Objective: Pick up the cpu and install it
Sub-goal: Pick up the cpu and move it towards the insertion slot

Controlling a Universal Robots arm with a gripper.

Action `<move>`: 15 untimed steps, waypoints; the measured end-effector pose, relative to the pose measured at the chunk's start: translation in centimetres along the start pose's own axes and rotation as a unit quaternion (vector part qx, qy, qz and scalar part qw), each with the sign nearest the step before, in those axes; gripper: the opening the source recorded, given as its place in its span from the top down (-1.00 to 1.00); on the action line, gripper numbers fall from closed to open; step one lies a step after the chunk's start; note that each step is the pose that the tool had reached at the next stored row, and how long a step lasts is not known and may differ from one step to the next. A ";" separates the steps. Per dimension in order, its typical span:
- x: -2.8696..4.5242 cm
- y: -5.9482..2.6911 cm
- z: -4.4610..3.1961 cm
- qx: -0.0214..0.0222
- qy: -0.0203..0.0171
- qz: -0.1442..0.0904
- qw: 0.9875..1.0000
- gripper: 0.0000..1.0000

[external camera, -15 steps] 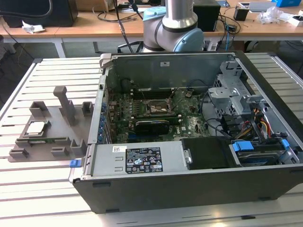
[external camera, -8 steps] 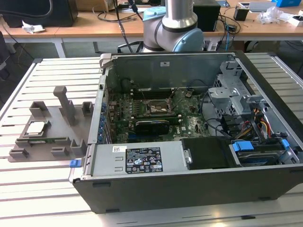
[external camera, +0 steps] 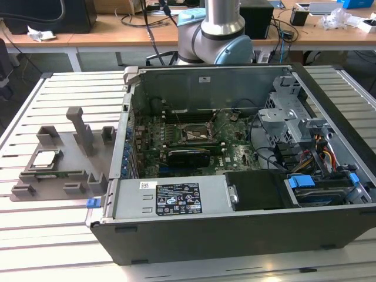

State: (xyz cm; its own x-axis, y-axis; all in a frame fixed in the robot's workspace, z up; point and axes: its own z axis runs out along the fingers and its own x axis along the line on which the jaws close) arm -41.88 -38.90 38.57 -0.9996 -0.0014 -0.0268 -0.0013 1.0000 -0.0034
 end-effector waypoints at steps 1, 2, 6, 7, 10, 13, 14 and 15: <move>0.01 0.00 0.28 0.000 0.000 0.000 1.000 -0.20; 0.01 0.00 0.51 0.000 0.000 0.000 1.000 -0.20; 0.02 0.01 0.81 0.000 0.000 0.000 1.000 -0.20; 0.02 0.01 0.87 0.000 0.000 0.000 1.000 -0.20; 0.03 0.00 1.07 0.000 0.000 0.000 1.000 -0.20; 0.03 0.01 1.26 0.000 0.000 0.000 1.000 -0.20; 0.04 0.01 1.31 0.000 0.000 0.000 1.000 -0.20; 0.03 0.01 1.34 0.000 0.000 0.000 1.000 -0.20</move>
State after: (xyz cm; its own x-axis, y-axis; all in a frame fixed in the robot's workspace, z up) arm -41.87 -38.90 37.23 -0.9996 -0.0014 -0.0267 -0.0013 1.0000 -0.0036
